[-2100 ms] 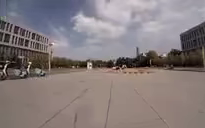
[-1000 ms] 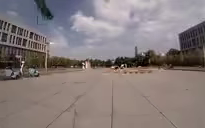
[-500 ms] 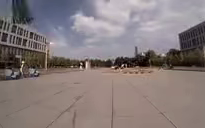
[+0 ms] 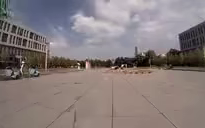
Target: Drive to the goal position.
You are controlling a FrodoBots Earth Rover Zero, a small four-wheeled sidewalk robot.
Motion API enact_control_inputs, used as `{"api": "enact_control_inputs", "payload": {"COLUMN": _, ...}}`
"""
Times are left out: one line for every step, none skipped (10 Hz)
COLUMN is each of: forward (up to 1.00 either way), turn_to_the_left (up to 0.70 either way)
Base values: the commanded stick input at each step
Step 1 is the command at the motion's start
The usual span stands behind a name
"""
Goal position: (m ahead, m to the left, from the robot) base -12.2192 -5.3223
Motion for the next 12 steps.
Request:
{"api": "enact_control_inputs", "payload": {"forward": -0.7, "turn_to_the_left": 0.0}}
{"api": "enact_control_inputs", "payload": {"forward": -0.7, "turn_to_the_left": 0.0}}
{"api": "enact_control_inputs", "payload": {"forward": -0.67, "turn_to_the_left": 0.0}}
{"api": "enact_control_inputs", "payload": {"forward": -0.53, "turn_to_the_left": 0.0}}
{"api": "enact_control_inputs", "payload": {"forward": -0.23, "turn_to_the_left": -0.02}}
{"api": "enact_control_inputs", "payload": {"forward": -0.05, "turn_to_the_left": -0.35}}
{"api": "enact_control_inputs", "payload": {"forward": 0.02, "turn_to_the_left": -0.57}}
{"api": "enact_control_inputs", "payload": {"forward": 0.05, "turn_to_the_left": -0.3}}
{"api": "enact_control_inputs", "payload": {"forward": 0.05, "turn_to_the_left": -0.25}}
{"api": "enact_control_inputs", "payload": {"forward": -0.01, "turn_to_the_left": -0.7}}
{"api": "enact_control_inputs", "payload": {"forward": -0.05, "turn_to_the_left": -0.51}}
{"api": "enact_control_inputs", "payload": {"forward": -0.07, "turn_to_the_left": -0.23}}
